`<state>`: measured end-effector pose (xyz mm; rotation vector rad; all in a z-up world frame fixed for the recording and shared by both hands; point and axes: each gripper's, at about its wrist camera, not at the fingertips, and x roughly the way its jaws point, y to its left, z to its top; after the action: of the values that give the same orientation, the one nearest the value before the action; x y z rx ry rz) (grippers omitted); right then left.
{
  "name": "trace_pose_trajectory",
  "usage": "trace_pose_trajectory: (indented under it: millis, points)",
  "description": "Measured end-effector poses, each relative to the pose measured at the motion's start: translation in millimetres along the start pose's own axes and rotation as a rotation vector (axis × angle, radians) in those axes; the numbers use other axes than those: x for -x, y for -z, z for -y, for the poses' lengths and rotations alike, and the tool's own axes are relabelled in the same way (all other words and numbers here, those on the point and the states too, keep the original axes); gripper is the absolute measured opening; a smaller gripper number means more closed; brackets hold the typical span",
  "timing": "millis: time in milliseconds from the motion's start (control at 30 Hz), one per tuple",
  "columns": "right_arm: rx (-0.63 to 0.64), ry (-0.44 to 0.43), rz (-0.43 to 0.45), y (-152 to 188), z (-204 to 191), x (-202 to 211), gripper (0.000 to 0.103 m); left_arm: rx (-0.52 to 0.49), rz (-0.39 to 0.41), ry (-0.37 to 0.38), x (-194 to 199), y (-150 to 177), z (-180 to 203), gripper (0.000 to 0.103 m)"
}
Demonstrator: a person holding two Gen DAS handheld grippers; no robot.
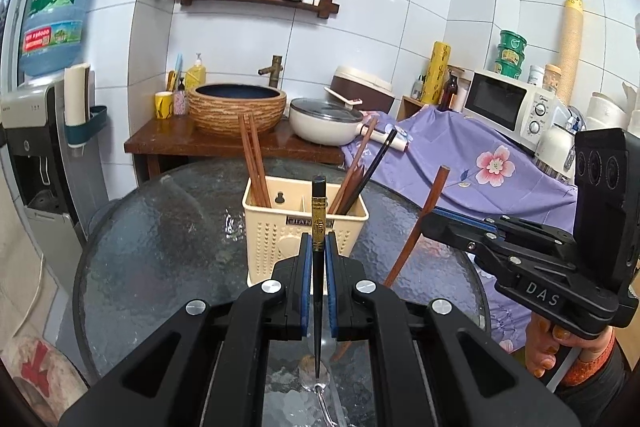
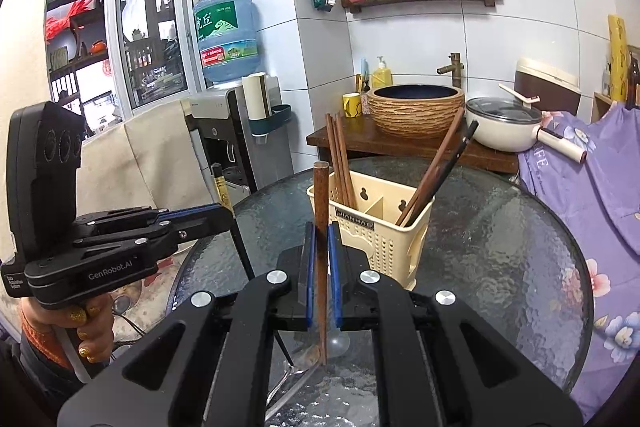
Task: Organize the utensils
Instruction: 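Carry both chopsticks over the cream holder and lower them in, then open both tools to release the chopsticks into the holder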
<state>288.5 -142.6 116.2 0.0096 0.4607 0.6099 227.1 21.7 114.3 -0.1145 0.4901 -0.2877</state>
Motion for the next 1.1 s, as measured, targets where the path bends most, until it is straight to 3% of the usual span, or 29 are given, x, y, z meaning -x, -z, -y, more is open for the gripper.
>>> trace_pose_trajectory:
  millis: [300,600,800,933,1100]
  points:
    - [0.01,0.004,0.023,-32,4,4,0.007,-0.053,0.034,0.008,4,-30,10,0.007]
    - [-0.02,0.017,0.109,-101,17,14,0.007,-0.015,0.123,-0.007,4,-111,2,0.007]
    - [-0.014,0.105,0.195,-147,25,9,0.007,0.029,0.181,-0.077,-21,-160,-5,0.007]
    - [-0.039,0.146,0.203,-146,36,-10,0.007,0.057,0.158,-0.108,-50,-155,-12,0.007]
    - [-0.061,0.163,0.165,-119,47,-42,0.007,0.084,0.086,-0.124,-85,-123,-24,0.007]
